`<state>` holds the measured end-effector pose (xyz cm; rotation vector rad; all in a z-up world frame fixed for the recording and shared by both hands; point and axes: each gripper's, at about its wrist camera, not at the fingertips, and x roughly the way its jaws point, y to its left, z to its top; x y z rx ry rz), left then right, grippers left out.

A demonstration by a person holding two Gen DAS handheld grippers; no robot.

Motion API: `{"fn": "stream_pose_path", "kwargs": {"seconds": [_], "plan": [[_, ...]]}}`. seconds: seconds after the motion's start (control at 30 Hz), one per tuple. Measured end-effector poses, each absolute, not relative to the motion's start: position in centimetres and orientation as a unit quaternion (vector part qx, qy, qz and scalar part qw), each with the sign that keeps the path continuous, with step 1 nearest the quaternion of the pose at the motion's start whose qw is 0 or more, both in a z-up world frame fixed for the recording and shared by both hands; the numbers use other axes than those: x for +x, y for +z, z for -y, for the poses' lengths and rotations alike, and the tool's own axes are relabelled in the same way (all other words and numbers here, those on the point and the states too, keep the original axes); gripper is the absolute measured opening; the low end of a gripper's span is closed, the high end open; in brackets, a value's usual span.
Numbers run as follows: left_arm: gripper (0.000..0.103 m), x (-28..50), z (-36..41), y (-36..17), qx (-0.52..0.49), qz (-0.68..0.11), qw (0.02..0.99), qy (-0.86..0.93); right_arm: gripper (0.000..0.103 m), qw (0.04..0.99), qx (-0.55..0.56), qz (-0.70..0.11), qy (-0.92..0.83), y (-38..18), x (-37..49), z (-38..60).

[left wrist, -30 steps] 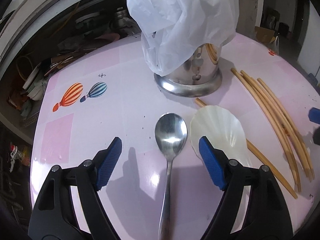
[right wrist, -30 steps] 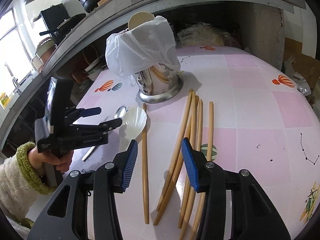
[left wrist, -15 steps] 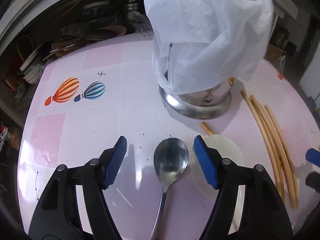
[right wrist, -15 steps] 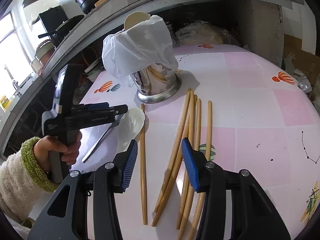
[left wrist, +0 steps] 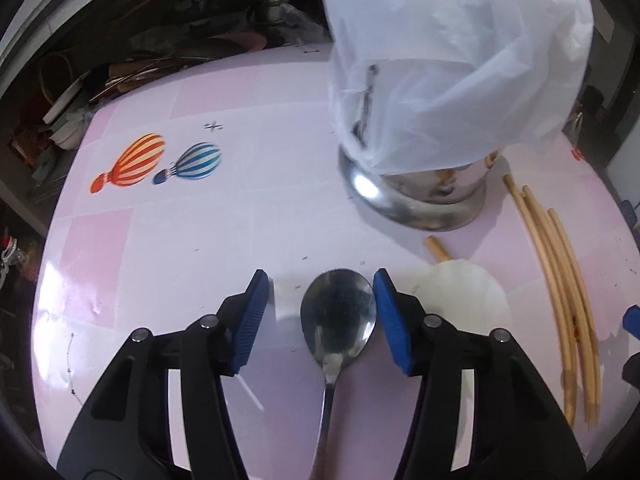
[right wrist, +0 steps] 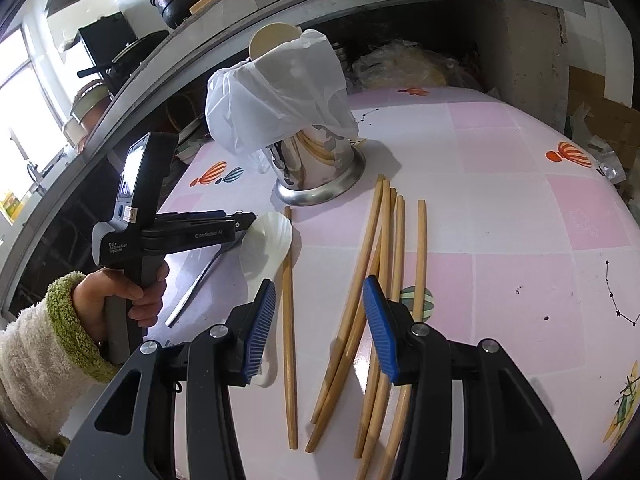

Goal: Organize utensils
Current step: 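Close left tool on the metal spoon while right tool straddles the white plastic ladle, then lift the metal spoon with left tool while right tool grasps the white ladle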

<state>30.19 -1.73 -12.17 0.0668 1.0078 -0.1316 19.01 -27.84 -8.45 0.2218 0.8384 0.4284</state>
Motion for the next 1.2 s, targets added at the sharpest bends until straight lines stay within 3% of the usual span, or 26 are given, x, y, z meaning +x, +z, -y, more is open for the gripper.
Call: {"fn": "stream_pose_path", "kwargs": {"seconds": [0.57, 0.77, 1.2], "plan": [[0.052, 30.0, 1.9, -11.9, 0.040, -0.492, 0.867, -0.062, 0.045, 0.887, 0.108, -0.400, 0.205, -8.3, 18.9, 28.1], [0.036, 29.9, 2.1, -11.8, 0.044, -0.490, 0.868, -0.061, 0.045, 0.887, 0.111, -0.400, 0.203, -8.2, 18.8, 28.4], [0.035, 26.2, 0.8, -8.2, 0.033, -0.437, 0.897, -0.053, 0.045, 0.895, 0.106, -0.387, 0.195, -6.9, 17.5, 28.4]]}}
